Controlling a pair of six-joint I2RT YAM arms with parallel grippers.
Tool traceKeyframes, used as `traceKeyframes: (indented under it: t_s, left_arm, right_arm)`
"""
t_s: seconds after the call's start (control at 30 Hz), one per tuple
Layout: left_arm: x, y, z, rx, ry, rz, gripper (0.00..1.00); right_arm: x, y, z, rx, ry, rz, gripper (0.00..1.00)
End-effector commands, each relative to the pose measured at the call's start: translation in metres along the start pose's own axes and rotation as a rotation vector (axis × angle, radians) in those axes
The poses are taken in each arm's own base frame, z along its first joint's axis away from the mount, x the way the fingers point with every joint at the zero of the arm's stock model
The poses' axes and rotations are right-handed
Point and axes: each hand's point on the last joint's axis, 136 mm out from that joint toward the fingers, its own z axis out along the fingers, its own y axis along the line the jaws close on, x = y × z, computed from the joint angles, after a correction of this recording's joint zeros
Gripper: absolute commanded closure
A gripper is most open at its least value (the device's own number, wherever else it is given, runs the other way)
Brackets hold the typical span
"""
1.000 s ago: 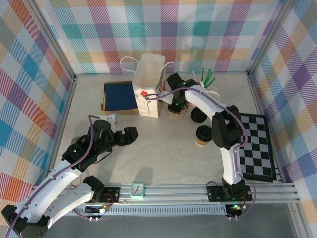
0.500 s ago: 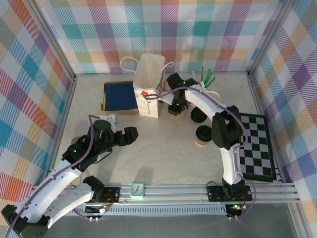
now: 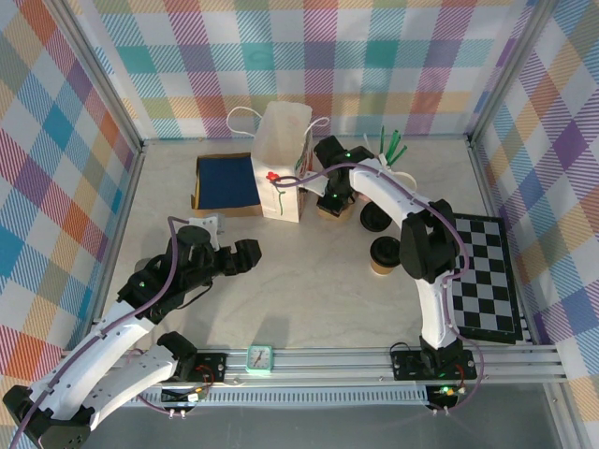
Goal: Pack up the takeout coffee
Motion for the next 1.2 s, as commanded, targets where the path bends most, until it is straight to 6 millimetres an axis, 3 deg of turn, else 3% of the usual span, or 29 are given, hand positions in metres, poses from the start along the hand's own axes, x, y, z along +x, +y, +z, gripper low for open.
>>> traceKeyframes:
  t_s: [0.0,0.5,1.0,1.17]
  left_arm:
    - [-0.002,-0.001,0.001,0.005,-0.011,0.010,0.12]
    - [-0.002,0.000,0.000,0.003,-0.015,0.008,0.12]
    - [-0.002,0.002,-0.003,-0.003,-0.025,0.007,0.12]
    - [-0.003,0.002,-0.004,-0.001,-0.030,0.005,0.12]
  right_arm:
    - [-0.008,-0.002,-0.030,0.041,-0.037,0.001,0.93]
    - [-0.022,-0.014,-0.079,0.231,-0.078,-0.050,1.00]
    - [-0.046,-0.036,-0.129,0.517,-0.138,-0.148,1.00]
    - [-0.048,-0.031,-0.137,0.535,-0.135,-0.172,1.00]
